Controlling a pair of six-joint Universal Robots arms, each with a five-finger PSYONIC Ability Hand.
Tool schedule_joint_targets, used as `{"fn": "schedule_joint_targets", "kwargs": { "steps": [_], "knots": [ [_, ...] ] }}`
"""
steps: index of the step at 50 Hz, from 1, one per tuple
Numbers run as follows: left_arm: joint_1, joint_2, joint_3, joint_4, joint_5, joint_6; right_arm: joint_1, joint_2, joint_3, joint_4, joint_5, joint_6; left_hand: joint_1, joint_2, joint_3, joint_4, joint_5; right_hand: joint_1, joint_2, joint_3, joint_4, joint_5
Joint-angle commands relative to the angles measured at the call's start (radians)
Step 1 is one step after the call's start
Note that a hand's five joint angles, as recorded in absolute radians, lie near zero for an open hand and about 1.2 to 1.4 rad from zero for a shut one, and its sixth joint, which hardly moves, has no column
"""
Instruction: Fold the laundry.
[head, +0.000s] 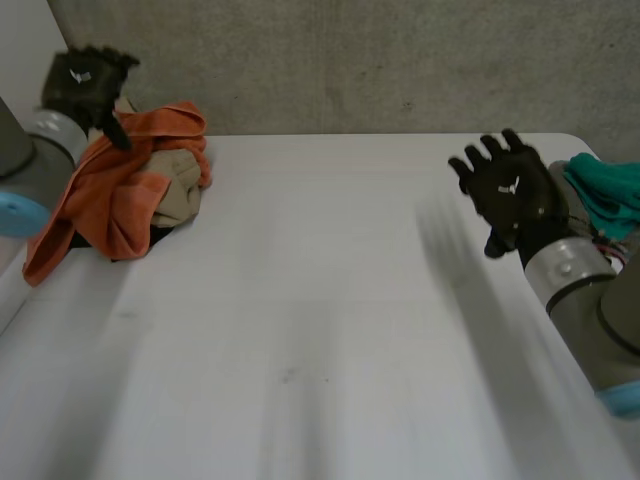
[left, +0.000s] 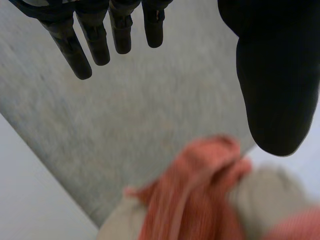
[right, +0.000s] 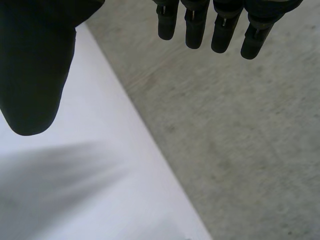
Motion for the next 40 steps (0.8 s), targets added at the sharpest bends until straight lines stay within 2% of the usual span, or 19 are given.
{"fn": "schedule_joint_targets", "kwargs": {
  "steps": [1,3,5,6,9,10,14,20,21,26,29,33,40],
  "knots": [
    [0.034,-0.262,0.178,0.074,-0.017,0.124,-0.016,-0.006,0.066,-0.001,0.001,-0.008,0.039,0.024,0.018,0.029,0.010,-0.048,-0.039,-0.037,-0.041,-0.047],
    [0.036,-0.312,0.226,0.083,-0.022,0.141,-0.016,-0.008,0.078,-0.003,0.001,-0.008,0.343,0.328,0.322,0.333,0.314,-0.048,-0.039,-0.037,-0.041,-0.047],
    [0.035,-0.329,0.245,0.096,-0.025,0.149,-0.018,-0.008,0.091,-0.007,0.000,-0.009,0.862,0.847,0.840,0.852,0.833,-0.048,-0.039,-0.037,-0.041,-0.047],
    [0.025,-0.331,0.252,0.120,-0.037,0.155,-0.018,-0.008,0.095,-0.009,0.000,-0.009,1.198,1.183,1.177,1.188,1.169,-0.048,-0.039,-0.037,-0.041,-0.047],
    [0.010,-0.319,0.234,0.169,-0.080,0.161,-0.016,-0.009,0.101,-0.011,0.001,-0.009,1.202,1.187,1.180,1.192,1.173,-0.048,-0.039,-0.037,-0.041,-0.047],
    [-0.016,-0.273,0.210,0.195,-0.124,0.160,-0.018,-0.009,0.101,-0.009,0.003,-0.009,1.202,1.187,1.180,1.192,1.173,-0.048,-0.039,-0.037,-0.041,-0.047],
    [-0.073,-0.075,0.095,0.255,-0.171,0.144,-0.018,-0.011,0.101,-0.011,0.011,-0.009,1.202,1.187,1.180,1.192,1.173,-0.048,-0.039,-0.037,-0.041,-0.047],
    [-0.174,0.190,-0.113,0.381,-0.148,0.071,-0.018,-0.020,0.100,-0.012,0.031,-0.006,1.202,1.187,1.180,1.192,1.173,-0.048,-0.039,-0.037,-0.041,-0.047],
    [-0.218,0.257,-0.169,0.399,-0.136,0.023,-0.018,-0.023,0.100,-0.012,0.034,-0.006,1.202,1.187,1.180,1.192,1.173,-0.048,-0.039,-0.037,-0.041,-0.047],
    [-0.340,0.414,-0.356,0.406,-0.054,-0.119,-0.021,-0.049,0.100,-0.011,0.064,0.000,1.202,1.187,1.180,1.192,1.173,-0.048,-0.039,-0.037,-0.041,-0.047],
    [-0.410,0.456,-0.477,0.401,0.002,-0.170,-0.036,-0.071,0.100,-0.012,0.092,0.002,1.202,1.187,1.180,1.192,1.173,-0.048,-0.039,-0.037,-0.041,-0.047],
    [-0.500,0.433,-0.617,0.390,0.047,-0.172,-0.061,-0.098,0.100,-0.011,0.120,0.003,1.202,1.187,1.180,1.192,1.173,-0.048,-0.039,-0.037,-0.041,-0.047],
    [-0.622,0.269,-0.703,0.355,0.044,-0.149,-0.096,-0.117,0.103,0.000,0.124,0.006,1.202,1.187,1.180,1.192,1.173,-0.048,-0.039,-0.037,-0.041,-0.047]
  ]
}}
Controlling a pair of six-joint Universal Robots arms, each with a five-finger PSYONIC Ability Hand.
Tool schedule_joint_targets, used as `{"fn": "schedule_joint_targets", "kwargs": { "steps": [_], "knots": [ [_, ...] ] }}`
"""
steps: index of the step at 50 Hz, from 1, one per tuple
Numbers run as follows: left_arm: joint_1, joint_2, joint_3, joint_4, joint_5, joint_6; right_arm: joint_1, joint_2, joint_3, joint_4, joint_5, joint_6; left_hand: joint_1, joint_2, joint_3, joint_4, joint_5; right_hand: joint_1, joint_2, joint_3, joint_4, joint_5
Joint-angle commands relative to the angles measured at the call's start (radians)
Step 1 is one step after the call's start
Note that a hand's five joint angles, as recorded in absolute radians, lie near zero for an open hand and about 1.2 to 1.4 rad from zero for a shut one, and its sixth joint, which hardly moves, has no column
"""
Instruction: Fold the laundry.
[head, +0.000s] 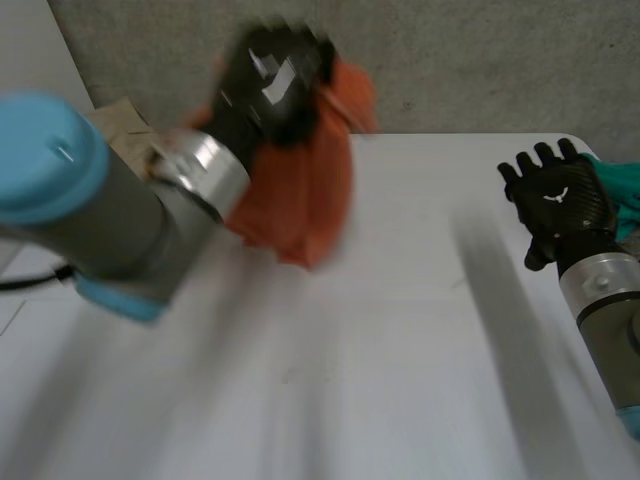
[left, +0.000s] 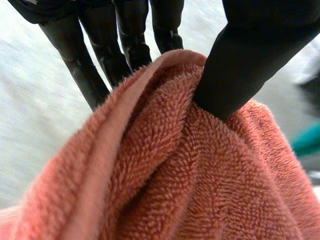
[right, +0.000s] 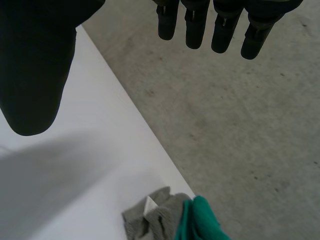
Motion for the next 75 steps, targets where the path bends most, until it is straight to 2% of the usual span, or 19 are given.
{"fn": "schedule_joint_targets", "kwargs": {
  "steps": [1,4,5,11,18,25,30,35,40,42,45,46,49,57,63,67,72,73,75],
  "knots": [
    [-0.133,-0.185,-0.083,-0.061,0.000,0.047,-0.035,-0.015,0.002,0.011,0.005,0.002,0.237,0.120,0.128,0.106,0.201,-0.048,-0.039,-0.037,-0.041,-0.047],
    [-0.151,-0.197,-0.082,-0.116,0.000,0.082,-0.040,-0.015,0.008,0.023,0.004,-0.001,-0.454,-0.572,-0.563,-0.585,-0.491,-0.048,-0.039,-0.037,-0.041,-0.047],
    [-0.151,-0.194,-0.077,-0.155,-0.003,0.110,-0.038,-0.013,0.010,0.030,0.002,-0.001,-0.791,-0.908,-0.900,-0.922,-0.827,-0.048,-0.039,-0.037,-0.041,-0.047],
    [-0.131,-0.073,-0.085,-0.269,-0.007,0.150,-0.032,-0.015,-0.009,0.142,-0.007,0.018,-0.891,-1.008,-1.000,-1.022,-0.927,-0.048,-0.039,-0.037,-0.041,-0.047],
    [-0.009,0.140,-0.204,-0.360,-0.009,0.119,-0.027,-0.016,-0.102,0.439,-0.050,0.149,-0.880,-0.997,-0.988,-1.010,-0.916,-0.048,-0.039,-0.037,-0.041,-0.047],
    [0.189,0.287,-0.431,-0.384,0.000,0.003,-0.033,-0.005,-0.151,0.679,-0.142,0.285,-0.830,-0.947,-0.938,-0.960,-0.866,-0.048,-0.039,-0.037,-0.041,-0.047],
    [0.336,0.295,-0.568,-0.378,0.014,-0.016,-0.038,0.014,-0.125,0.660,-0.206,0.376,-0.762,-0.879,-0.871,-0.893,-0.798,-0.048,-0.039,-0.037,-0.041,-0.047],
    [0.376,0.243,-0.602,-0.375,0.049,-0.013,-0.027,0.099,-0.107,0.591,-0.235,0.460,-0.753,-0.871,-0.862,-0.884,-0.789,-0.048,-0.039,-0.037,-0.041,-0.047],
    [0.380,0.149,-0.597,-0.374,0.109,-0.014,0.002,0.194,-0.116,0.506,-0.235,0.525,-0.765,-0.882,-0.874,-0.896,-0.801,0.070,0.080,0.081,0.078,0.071],
    [0.380,0.122,-0.590,-0.360,0.125,-0.016,0.034,0.232,-0.128,0.465,-0.231,0.540,-0.771,-0.888,-0.880,-0.902,-0.807,0.284,0.294,0.295,0.292,0.285],
    [0.367,0.088,-0.588,-0.317,0.129,-0.022,0.060,0.252,-0.139,0.399,-0.225,0.545,-0.797,-0.915,-0.906,-0.928,-0.833,1.101,1.110,1.112,1.109,1.102],
    [0.363,0.082,-0.587,-0.302,0.129,-0.023,0.063,0.252,-0.141,0.385,-0.223,0.545,-0.794,-0.912,-0.903,-0.925,-0.831,1.173,1.182,1.184,1.180,1.174],
    [0.332,0.071,-0.587,-0.242,0.128,-0.033,0.068,0.240,-0.141,0.327,-0.217,0.529,-0.812,-0.929,-0.921,-0.943,-0.848,1.174,1.183,1.184,1.181,1.175],
    [0.243,0.044,-0.547,-0.154,0.117,-0.197,0.146,-0.033,-0.193,0.316,-0.211,0.569,-0.827,-0.944,-0.935,-0.957,-0.863,1.174,1.183,1.184,1.181,1.175],
    [0.150,-0.041,-0.458,-0.154,0.103,-0.336,0.226,-0.088,-0.248,0.362,-0.211,0.638,-0.812,-0.929,-0.921,-0.943,-0.848,1.174,1.183,1.184,1.181,1.175],
    [0.110,-0.107,-0.393,-0.159,0.028,-0.382,0.279,-0.094,-0.292,0.412,-0.206,0.649,-0.754,-0.871,-0.862,-0.884,-0.790,1.174,1.183,1.184,1.181,1.175],
    [0.100,-0.170,-0.329,-0.162,-0.116,-0.389,0.287,-0.116,-0.321,0.435,-0.170,0.640,-0.329,-0.446,-0.437,-0.459,-0.365,1.174,1.183,1.184,1.181,1.175],
    [0.100,-0.171,-0.323,-0.159,-0.163,-0.387,0.286,-0.120,-0.323,0.435,-0.159,0.638,-0.014,-0.131,-0.122,-0.144,-0.050,1.174,1.183,1.184,1.181,1.175],
    [0.103,-0.168,-0.320,-0.153,-0.204,-0.384,0.270,-0.136,-0.328,0.440,-0.130,0.628,0.218,0.100,0.109,0.087,0.182,1.174,1.183,1.184,1.181,1.175]
  ]
}}
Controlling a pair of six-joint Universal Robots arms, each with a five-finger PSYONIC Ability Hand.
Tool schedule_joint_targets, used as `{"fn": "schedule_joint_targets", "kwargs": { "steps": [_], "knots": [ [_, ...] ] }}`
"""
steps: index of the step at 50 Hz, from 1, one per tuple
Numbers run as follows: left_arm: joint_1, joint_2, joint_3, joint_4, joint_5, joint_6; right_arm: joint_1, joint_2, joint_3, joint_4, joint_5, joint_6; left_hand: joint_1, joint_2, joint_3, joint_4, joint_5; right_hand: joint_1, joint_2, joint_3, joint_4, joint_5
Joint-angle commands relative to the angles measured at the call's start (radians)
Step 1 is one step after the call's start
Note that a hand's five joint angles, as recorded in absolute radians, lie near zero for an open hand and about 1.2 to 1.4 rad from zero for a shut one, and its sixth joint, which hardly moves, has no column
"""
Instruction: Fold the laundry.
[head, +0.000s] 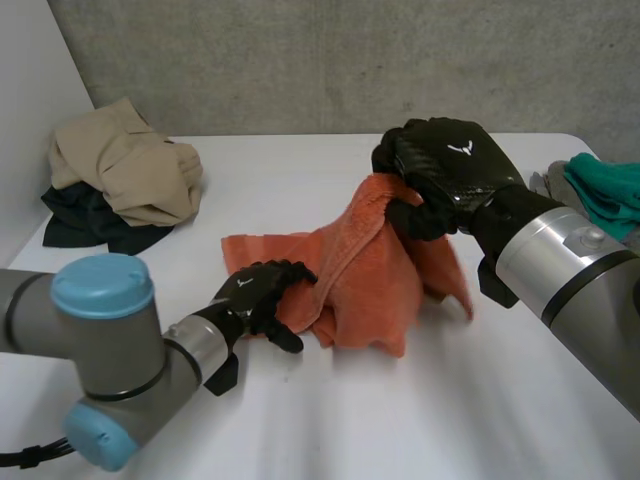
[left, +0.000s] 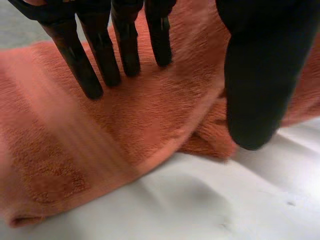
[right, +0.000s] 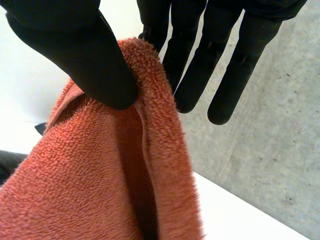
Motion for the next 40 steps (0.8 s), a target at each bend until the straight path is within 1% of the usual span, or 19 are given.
{"fn": "schedule_joint_targets", "kwargs": {
  "steps": [1,2,5,6,10,13,14,19,20,21,22,23,26,29,30,33,34,38,40],
  "knots": [
    [-0.004,-0.043,0.060,0.007,-0.214,0.004,-0.010,-0.033,-0.029,0.023,0.073,-0.028,0.904,0.936,0.939,0.934,0.933,0.286,0.224,0.203,0.200,0.225],
    [-0.001,-0.025,0.055,0.009,-0.230,0.005,-0.010,-0.035,-0.029,0.025,0.076,-0.038,0.916,0.948,0.951,0.947,0.945,0.286,0.224,0.203,0.200,0.225],
    [0.010,0.042,0.047,0.007,-0.230,0.007,-0.028,-0.033,-0.029,0.049,0.079,-0.094,0.916,0.948,0.951,0.947,0.945,0.286,0.224,0.203,0.200,0.225],
    [0.031,0.088,0.041,0.010,-0.230,0.010,-0.037,-0.032,-0.029,0.057,0.079,-0.110,0.916,0.948,0.951,0.947,0.945,0.286,0.224,0.203,0.200,0.225],
    [0.108,0.162,0.031,0.026,-0.224,0.042,-0.124,-0.021,-0.026,0.074,0.072,-0.185,0.916,0.948,0.951,0.947,0.945,0.286,0.224,0.203,0.200,0.225],
    [0.145,0.175,0.041,0.045,-0.198,0.087,-0.131,0.014,-0.037,0.074,0.070,-0.211,0.916,0.948,0.951,0.947,0.945,0.286,0.224,0.203,0.200,0.225],
    [0.153,0.175,0.058,0.067,-0.176,0.119,-0.131,0.031,-0.041,0.072,0.070,-0.213,0.916,0.948,0.951,0.947,0.945,0.286,0.224,0.203,0.200,0.225],
    [0.167,0.165,0.101,0.119,-0.087,0.194,-0.131,0.122,-0.093,0.077,0.082,-0.211,0.916,0.948,0.951,0.947,0.945,0.286,0.224,0.203,0.200,0.225],
    [0.162,0.164,0.100,0.116,-0.070,0.200,-0.131,0.134,-0.098,0.078,0.084,-0.210,0.882,0.914,0.916,0.912,0.911,0.286,0.224,0.203,0.200,0.225],
    [0.156,0.162,0.095,0.110,-0.055,0.203,-0.129,0.157,-0.101,0.078,0.088,-0.210,0.632,0.663,0.666,0.662,0.661,0.286,0.224,0.203,0.200,0.225],
    [0.144,0.162,0.080,0.087,-0.029,0.203,-0.128,0.166,-0.101,0.078,0.088,-0.210,0.196,0.228,0.231,0.226,0.225,0.286,0.224,0.203,0.200,0.225],
    [0.134,0.164,0.067,0.072,-0.023,0.200,-0.126,0.174,-0.100,0.078,0.088,-0.210,0.119,0.151,0.154,0.149,0.148,0.286,0.224,0.203,0.200,0.225],
    [0.087,0.179,0.005,-0.005,-0.023,0.194,-0.125,0.188,-0.093,0.078,0.093,-0.208,0.089,0.121,0.124,0.119,0.118,0.286,0.224,0.203,0.200,0.225],
    [0.053,0.191,-0.052,-0.040,-0.023,0.194,-0.123,0.188,-0.089,0.078,0.092,-0.207,0.045,0.077,0.080,0.075,0.074,0.286,0.224,0.203,0.200,0.225],
    [0.036,0.199,-0.093,-0.043,-0.020,0.199,-0.122,0.189,-0.089,0.078,0.093,-0.207,-0.005,0.027,0.030,0.026,0.024,0.286,0.224,0.203,0.200,0.225],
    [0.022,0.193,-0.129,-0.024,-0.020,0.209,-0.117,0.191,-0.089,0.077,0.091,-0.208,-0.069,-0.038,-0.035,-0.039,-0.040,0.286,0.224,0.203,0.200,0.225],
    [0.019,0.185,-0.143,0.002,-0.020,0.211,-0.117,0.191,-0.089,0.078,0.091,-0.208,-0.099,-0.067,-0.064,-0.068,-0.070,0.286,0.224,0.203,0.200,0.225],
    [0.019,0.124,-0.137,0.079,-0.023,0.216,-0.117,0.189,-0.086,0.078,0.091,-0.208,-0.087,-0.056,-0.053,-0.057,-0.058,0.286,0.224,0.203,0.200,0.225],
    [0.019,0.098,-0.120,0.095,-0.024,0.228,-0.117,0.189,-0.075,0.078,0.093,-0.208,-0.081,-0.050,-0.047,-0.051,-0.052,0.286,0.224,0.203,0.200,0.225]
  ]
}}
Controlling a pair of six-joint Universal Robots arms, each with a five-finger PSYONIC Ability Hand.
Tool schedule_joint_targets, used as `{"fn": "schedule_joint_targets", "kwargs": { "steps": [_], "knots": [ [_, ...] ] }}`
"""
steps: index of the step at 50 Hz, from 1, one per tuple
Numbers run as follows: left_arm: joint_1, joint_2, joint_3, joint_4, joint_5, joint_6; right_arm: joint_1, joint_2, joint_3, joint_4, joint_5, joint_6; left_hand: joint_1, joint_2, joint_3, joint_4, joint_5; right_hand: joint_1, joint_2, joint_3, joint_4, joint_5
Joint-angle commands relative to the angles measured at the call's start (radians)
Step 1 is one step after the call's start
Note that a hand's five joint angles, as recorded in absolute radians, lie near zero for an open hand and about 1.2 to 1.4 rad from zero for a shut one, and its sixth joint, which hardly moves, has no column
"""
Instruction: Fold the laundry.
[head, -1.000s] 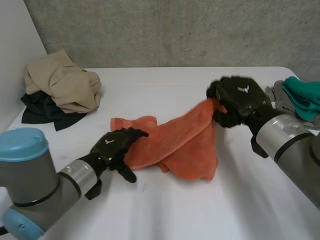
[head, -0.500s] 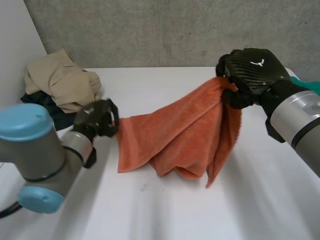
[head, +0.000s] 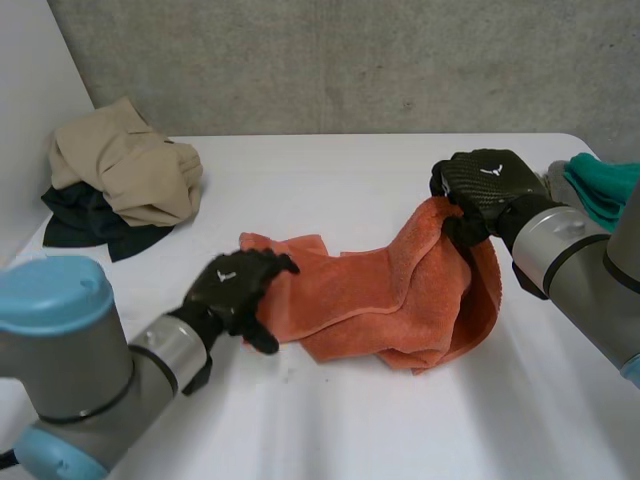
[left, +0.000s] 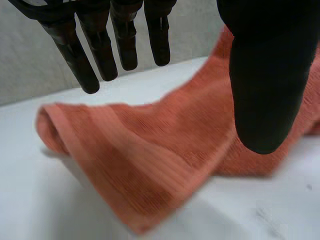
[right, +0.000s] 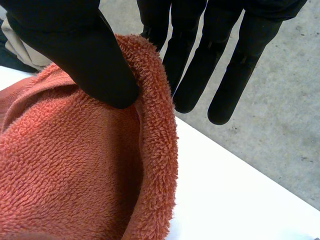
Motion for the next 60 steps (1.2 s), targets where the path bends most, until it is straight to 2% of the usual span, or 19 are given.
{"fn": "schedule_joint_targets", "kwargs": {
  "steps": [1,7,17,21,22,24,28,32,36,39,40,41,42,43,46,55,60],
  "knots": [
    [-0.004,-0.105,0.041,0.096,-0.007,0.042,0.000,-0.006,0.027,-0.001,-0.001,-0.002,0.040,0.046,0.044,0.056,0.067,0.286,0.224,0.203,0.199,0.220],
    [-0.011,-0.201,0.125,0.093,-0.024,0.122,0.000,-0.012,0.071,-0.007,-0.007,-0.004,0.052,0.058,0.056,0.068,0.079,0.286,0.224,0.203,0.199,0.220],
    [-0.031,-0.303,0.225,0.093,-0.091,0.140,-0.015,-0.007,0.096,-0.013,-0.009,-0.005,0.160,0.166,0.164,0.177,0.187,0.286,0.224,0.203,0.199,0.220],
    [-0.033,-0.323,0.256,0.091,-0.098,0.142,-0.015,-0.006,0.099,-0.020,-0.007,-0.007,0.521,0.527,0.525,0.537,0.548,0.286,0.224,0.203,0.199,0.220],
    [-0.031,-0.323,0.263,0.094,-0.099,0.143,-0.017,-0.006,0.101,-0.021,-0.007,-0.007,0.824,0.830,0.828,0.840,0.851,0.286,0.224,0.203,0.199,0.220],
    [-0.033,-0.320,0.269,0.101,-0.102,0.145,-0.018,-0.009,0.104,-0.027,-0.007,-0.010,1.011,1.017,1.015,1.028,1.038,0.286,0.224,0.203,0.199,0.220],
    [-0.034,-0.283,0.277,0.107,-0.151,0.145,-0.018,-0.016,0.101,-0.030,-0.002,-0.014,1.012,1.018,1.016,1.028,1.038,0.286,0.224,0.203,0.199,0.220],
    [-0.031,-0.167,0.271,0.108,-0.202,0.139,-0.018,-0.035,0.090,-0.030,-0.004,-0.016,1.012,1.018,1.016,1.028,1.038,0.286,0.224,0.203,0.199,0.220],
    [-0.030,-0.094,0.266,0.107,-0.185,0.136,-0.018,-0.062,0.081,-0.021,-0.009,-0.039,1.012,1.018,1.016,1.028,1.038,0.286,0.224,0.203,0.199,0.220],
    [-0.030,-0.090,0.257,0.085,-0.130,0.136,-0.018,-0.072,0.085,-0.020,-0.010,-0.071,1.012,1.018,1.016,1.028,1.038,0.286,0.224,0.203,0.199,0.220],
    [-0.034,-0.093,0.251,0.076,-0.112,0.136,-0.017,-0.072,0.090,-0.020,-0.009,-0.079,0.887,0.893,0.891,0.904,0.914,0.286,0.224,0.203,0.199,0.220],
    [-0.036,-0.093,0.222,0.052,-0.075,0.137,-0.015,-0.072,0.094,-0.020,-0.009,-0.085,0.331,0.337,0.335,0.347,0.357,0.286,0.224,0.203,0.199,0.220],
    [-0.037,-0.093,0.208,0.035,-0.059,0.139,-0.012,-0.070,0.098,-0.020,-0.009,-0.088,0.124,0.130,0.129,0.141,0.151,0.286,0.224,0.203,0.199,0.220],
    [-0.043,-0.094,0.199,0.018,-0.046,0.139,-0.006,-0.070,0.102,-0.018,-0.009,-0.090,0.070,0.076,0.074,0.087,0.097,0.286,0.224,0.203,0.199,0.220],
    [-0.063,-0.103,0.168,-0.024,-0.016,0.129,-0.003,-0.067,0.113,-0.020,-0.002,-0.090,0.075,0.081,0.080,0.092,0.102,0.286,0.224,0.203,0.199,0.220],
    [-0.100,-0.244,0.219,-0.021,-0.016,0.143,-0.001,-0.059,0.127,-0.020,-0.002,-0.093,0.096,0.102,0.100,0.112,0.123,0.286,0.224,0.203,0.199,0.220],
    [-0.097,-0.304,0.297,-0.008,-0.047,0.145,-0.003,-0.059,0.148,-0.023,-0.004,-0.093,0.146,0.152,0.150,0.162,0.173,0.286,0.224,0.203,0.199,0.220]
  ]
}}
